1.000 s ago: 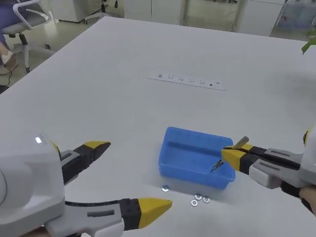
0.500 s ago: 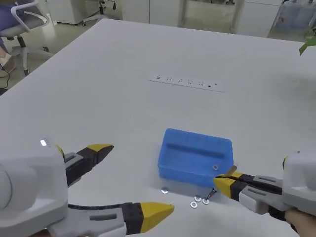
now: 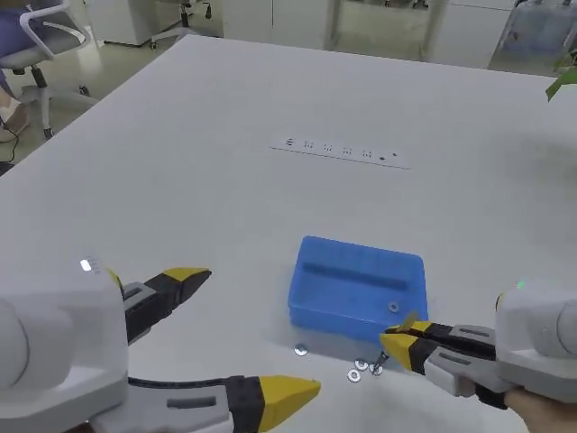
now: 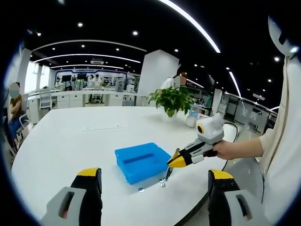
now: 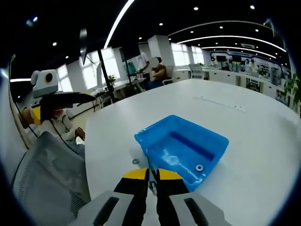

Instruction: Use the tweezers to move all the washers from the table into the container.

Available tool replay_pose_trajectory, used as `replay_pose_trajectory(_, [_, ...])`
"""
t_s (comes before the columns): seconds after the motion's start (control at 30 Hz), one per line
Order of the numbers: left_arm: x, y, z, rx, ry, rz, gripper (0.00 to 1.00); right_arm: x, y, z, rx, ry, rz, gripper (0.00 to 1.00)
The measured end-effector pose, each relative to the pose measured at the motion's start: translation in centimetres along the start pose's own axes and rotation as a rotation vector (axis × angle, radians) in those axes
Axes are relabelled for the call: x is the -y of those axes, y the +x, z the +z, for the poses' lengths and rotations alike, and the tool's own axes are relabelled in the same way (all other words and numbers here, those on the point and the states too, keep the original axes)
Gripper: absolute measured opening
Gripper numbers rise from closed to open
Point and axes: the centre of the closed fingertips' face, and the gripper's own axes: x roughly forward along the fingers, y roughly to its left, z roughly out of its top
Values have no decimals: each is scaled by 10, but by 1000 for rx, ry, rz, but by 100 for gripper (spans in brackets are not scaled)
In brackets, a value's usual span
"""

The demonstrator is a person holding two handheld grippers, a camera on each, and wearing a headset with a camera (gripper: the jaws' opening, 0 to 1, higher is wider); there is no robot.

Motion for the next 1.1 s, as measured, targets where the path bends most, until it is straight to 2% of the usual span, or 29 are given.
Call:
replay_pose_trajectory(0.2, [0, 0, 0, -1, 0, -2, 96, -4, 0, -1, -13, -34, 14, 2])
replay_pose_trajectory(0.43, [-1, 0, 0, -2, 3, -1, 95, -5, 0, -3, -10, -7, 22, 3])
replay_pose_trajectory(0.47, [-1, 0, 0, -3, 3, 0, 95, -6, 0, -3, -12, -18, 22, 2])
replay_pose_trajectory(0.67, [0, 1, -2, -6, 5, -2, 95, -10, 1, -5, -55, -190, 8, 2])
replay_pose_trajectory(0.77, [0, 1, -2, -5, 7, -3, 95, -7, 2, -5, -69, -216, -14, 1])
replay_pose_trajectory(0.83, [0, 1, -1, -1, 8, -3, 95, -4, 1, -5, -65, -185, -11, 1])
replay_pose_trajectory(0.9, [0, 0, -1, 1, 7, -4, 94, -3, 1, -4, -39, -116, -7, 1])
replay_pose_trajectory(0.97, [0, 0, 0, 1, 10, -2, 94, -1, -1, -4, -35, -89, -14, 1])
replay_pose_trajectory(1.1, [-3, -3, -1, 7, 1, 4, 94, -2, -10, 12, 44, 18, 5, 1])
